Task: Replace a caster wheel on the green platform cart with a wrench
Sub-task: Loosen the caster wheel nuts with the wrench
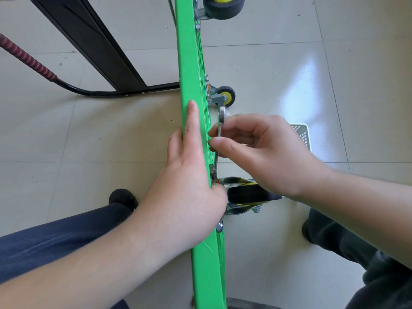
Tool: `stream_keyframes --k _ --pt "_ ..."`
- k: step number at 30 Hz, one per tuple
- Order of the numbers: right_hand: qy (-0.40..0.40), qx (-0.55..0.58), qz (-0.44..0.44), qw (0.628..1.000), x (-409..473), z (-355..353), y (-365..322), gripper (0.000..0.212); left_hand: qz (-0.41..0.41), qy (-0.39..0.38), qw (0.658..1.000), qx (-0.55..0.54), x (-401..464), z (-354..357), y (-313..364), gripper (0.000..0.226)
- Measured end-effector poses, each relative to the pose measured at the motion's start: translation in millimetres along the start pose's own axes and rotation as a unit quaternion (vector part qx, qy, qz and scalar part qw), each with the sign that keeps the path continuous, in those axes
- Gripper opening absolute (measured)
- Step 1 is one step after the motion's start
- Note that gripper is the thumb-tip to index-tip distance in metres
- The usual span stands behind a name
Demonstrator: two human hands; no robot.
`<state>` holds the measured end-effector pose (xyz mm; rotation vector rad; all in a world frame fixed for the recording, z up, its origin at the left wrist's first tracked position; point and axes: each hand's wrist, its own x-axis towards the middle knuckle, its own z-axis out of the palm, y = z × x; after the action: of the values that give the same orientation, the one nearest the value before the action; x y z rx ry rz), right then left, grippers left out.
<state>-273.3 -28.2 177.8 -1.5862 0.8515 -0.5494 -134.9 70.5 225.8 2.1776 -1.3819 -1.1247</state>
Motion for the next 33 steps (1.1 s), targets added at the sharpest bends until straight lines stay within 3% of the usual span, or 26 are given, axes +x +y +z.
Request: stream_keyframes --k 9,16,23,33 --pt "0.054 0.032 0.044 0.997 24.8 -6.2 -8.3 0.013 -0.003 -0.002 1.000 -0.002 0.0 -0.2 -0.1 0.121" --pt "0.143 0.081 0.160 0.973 51.2 -12.3 1.8 0.017 -0.014 -0.005 1.000 0.006 -1.8 -2.9 3.2 0.119" --pt "0.126 0.072 0.253 0.957 60.4 -5.5 25.0 0.022 -0.009 -0.013 1.000 0.007 -2.0 -3.7 3.5 0.118" --pt "0.106 0.118 0.302 0.940 65.5 3.2 32.1 0.019 0.001 -0.008 1.000 0.013 -1.3 -3.0 1.4 0.119"
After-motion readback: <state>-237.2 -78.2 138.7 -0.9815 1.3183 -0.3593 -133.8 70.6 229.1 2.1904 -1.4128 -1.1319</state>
